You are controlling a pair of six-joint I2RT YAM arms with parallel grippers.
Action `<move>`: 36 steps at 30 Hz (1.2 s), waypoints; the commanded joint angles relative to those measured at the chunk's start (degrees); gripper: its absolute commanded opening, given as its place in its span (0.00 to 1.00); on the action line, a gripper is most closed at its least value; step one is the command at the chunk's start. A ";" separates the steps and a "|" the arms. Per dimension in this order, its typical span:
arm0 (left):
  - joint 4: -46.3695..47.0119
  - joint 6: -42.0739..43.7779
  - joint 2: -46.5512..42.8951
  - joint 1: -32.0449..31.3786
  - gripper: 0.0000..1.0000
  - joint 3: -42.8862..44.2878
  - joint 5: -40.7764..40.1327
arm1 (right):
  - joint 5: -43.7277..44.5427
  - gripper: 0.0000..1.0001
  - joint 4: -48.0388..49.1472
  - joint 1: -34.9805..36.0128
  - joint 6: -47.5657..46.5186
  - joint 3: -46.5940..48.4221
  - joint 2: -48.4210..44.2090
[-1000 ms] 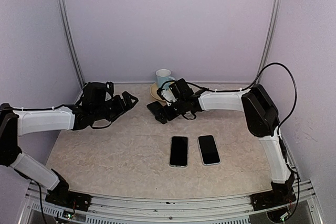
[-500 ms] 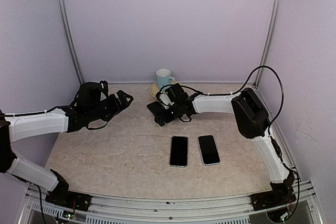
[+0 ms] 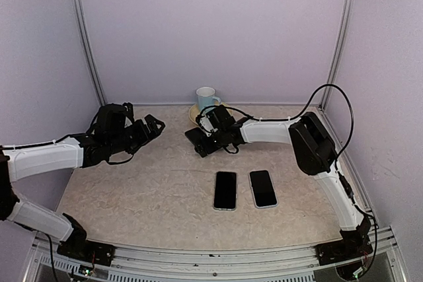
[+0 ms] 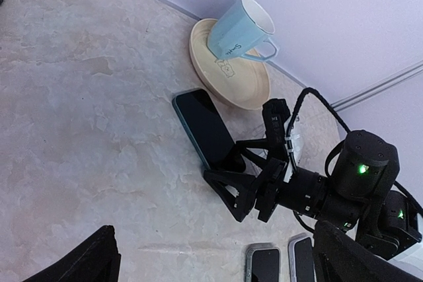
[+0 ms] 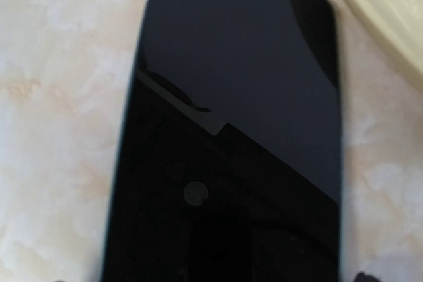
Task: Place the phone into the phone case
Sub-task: Pick up the phone at the center of the board.
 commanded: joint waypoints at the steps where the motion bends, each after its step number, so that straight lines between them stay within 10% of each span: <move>1: -2.05 0.36 -1.48 0.11 0.99 0.80 -2.34 | 2.76 0.92 -2.48 0.59 0.37 -0.25 3.08; 11: -1.81 -1.07 -2.16 2.44 0.99 -1.05 -2.14 | 5.83 0.89 -2.96 1.38 -0.95 -1.59 4.00; 23: -0.27 -2.44 -1.60 4.33 0.99 -2.37 1.12 | 3.97 0.63 -1.74 1.39 -2.22 -3.22 2.49; 36: 1.30 -0.97 2.26 4.33 0.99 -2.37 5.62 | -0.74 0.56 16.77 2.44 -10.60 -21.55 -15.79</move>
